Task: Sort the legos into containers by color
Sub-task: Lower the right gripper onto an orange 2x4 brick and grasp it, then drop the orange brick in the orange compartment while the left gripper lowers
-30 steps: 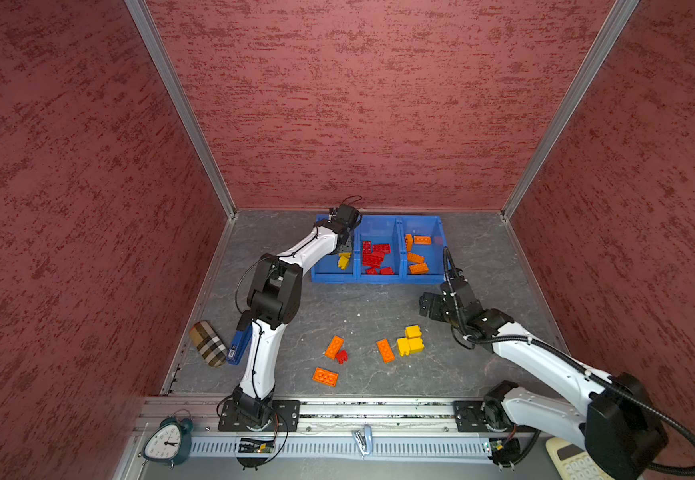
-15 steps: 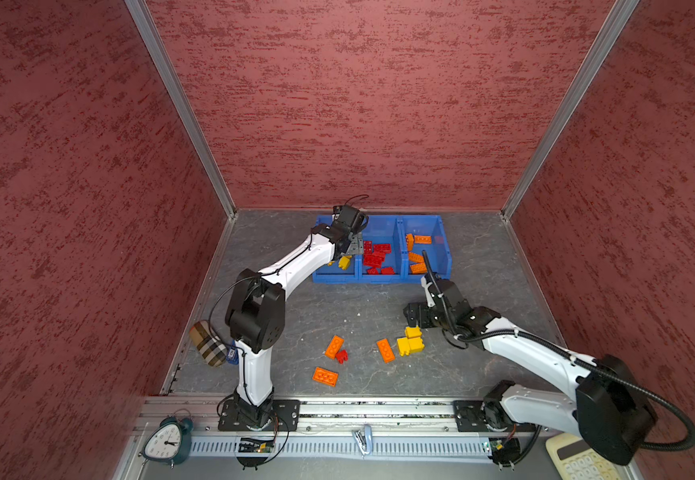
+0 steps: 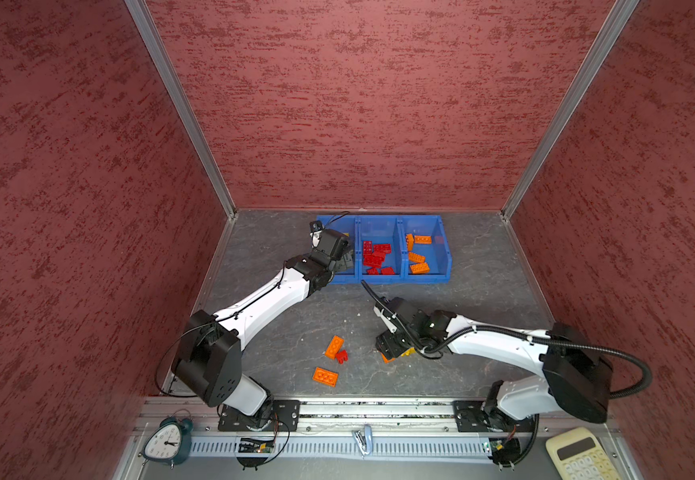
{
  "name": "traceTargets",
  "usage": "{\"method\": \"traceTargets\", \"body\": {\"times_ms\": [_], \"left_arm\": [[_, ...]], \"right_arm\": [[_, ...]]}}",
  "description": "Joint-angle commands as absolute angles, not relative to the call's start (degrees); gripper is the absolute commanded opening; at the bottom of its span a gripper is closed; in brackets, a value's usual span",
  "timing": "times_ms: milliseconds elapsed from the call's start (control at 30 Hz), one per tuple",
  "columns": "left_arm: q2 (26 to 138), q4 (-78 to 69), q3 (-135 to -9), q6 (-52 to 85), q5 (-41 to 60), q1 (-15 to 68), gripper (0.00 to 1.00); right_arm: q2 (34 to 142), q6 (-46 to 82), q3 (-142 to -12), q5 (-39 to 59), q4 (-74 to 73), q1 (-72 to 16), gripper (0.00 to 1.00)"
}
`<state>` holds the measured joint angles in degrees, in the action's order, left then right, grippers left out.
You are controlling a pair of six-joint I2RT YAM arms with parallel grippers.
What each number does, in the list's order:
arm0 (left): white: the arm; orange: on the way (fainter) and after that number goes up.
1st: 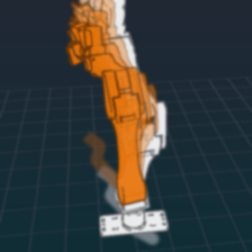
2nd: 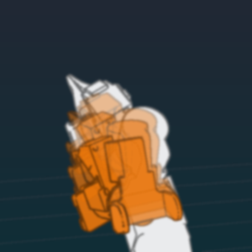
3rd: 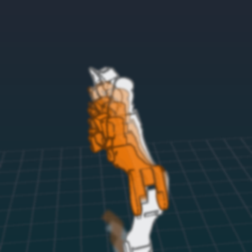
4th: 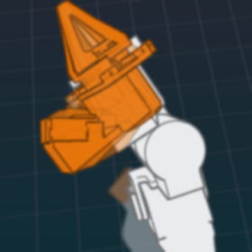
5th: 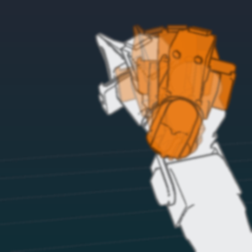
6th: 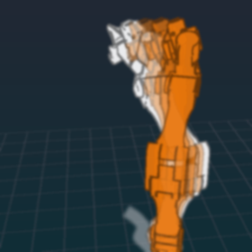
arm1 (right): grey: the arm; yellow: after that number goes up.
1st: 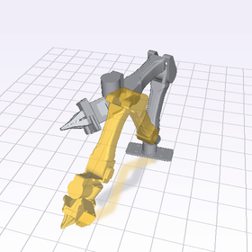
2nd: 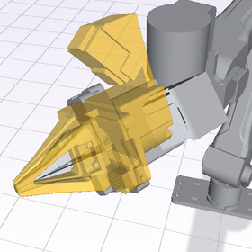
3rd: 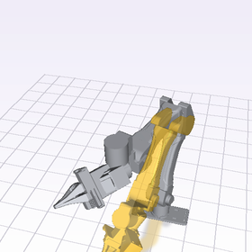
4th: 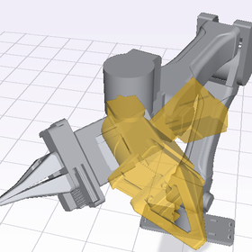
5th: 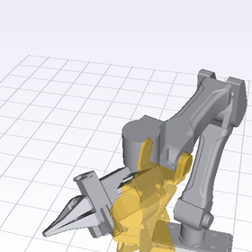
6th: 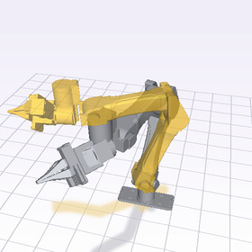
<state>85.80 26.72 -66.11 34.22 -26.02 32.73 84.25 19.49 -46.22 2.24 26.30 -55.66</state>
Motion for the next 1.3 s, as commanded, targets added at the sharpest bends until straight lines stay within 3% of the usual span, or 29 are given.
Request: {"method": "traceTargets", "body": {"times_ms": [0,233,533,667,967,1100,1267], "left_arm": [[83.04,25.54,-63.71,37.6,-28.96,32.27,1.0],[81.29,26.34,-61.04,40.34,-29.18,31.64,1.0],[81.39,27.53,-60.26,41.4,-29.52,30.94,1.0],[81.5,27.67,-60.07,41.68,-29.47,30.85,0.99],[81.78,28.07,-59.75,41.84,-29.46,30.41,1.0],[82.49,28.06,-60.05,41.84,-29.09,30.32,0.99],[83.35,27.54,-60.29,41.95,-28.33,30.31,0.99]], "right_arm": [[87.14,18.33,-48.54,0.32,31.14,-57.17,0.72],[93.37,15.7,-52.27,-0.34,32.49,-58.36,0.66],[96.51,15.03,-54.21,-4.21,34.99,-59.22,0.51],[97.97,14.15,-55.36,-6.88,36.1,-59.26,0.4],[93.15,8.25,-56.35,-18.15,36.71,-58.87,0.26],[86.93,5.23,-56.45,-19.1,33.11,-54.61,0.24],[79.43,4.31,-54.58,-14.58,22.45,-41.03,0.23]]}}
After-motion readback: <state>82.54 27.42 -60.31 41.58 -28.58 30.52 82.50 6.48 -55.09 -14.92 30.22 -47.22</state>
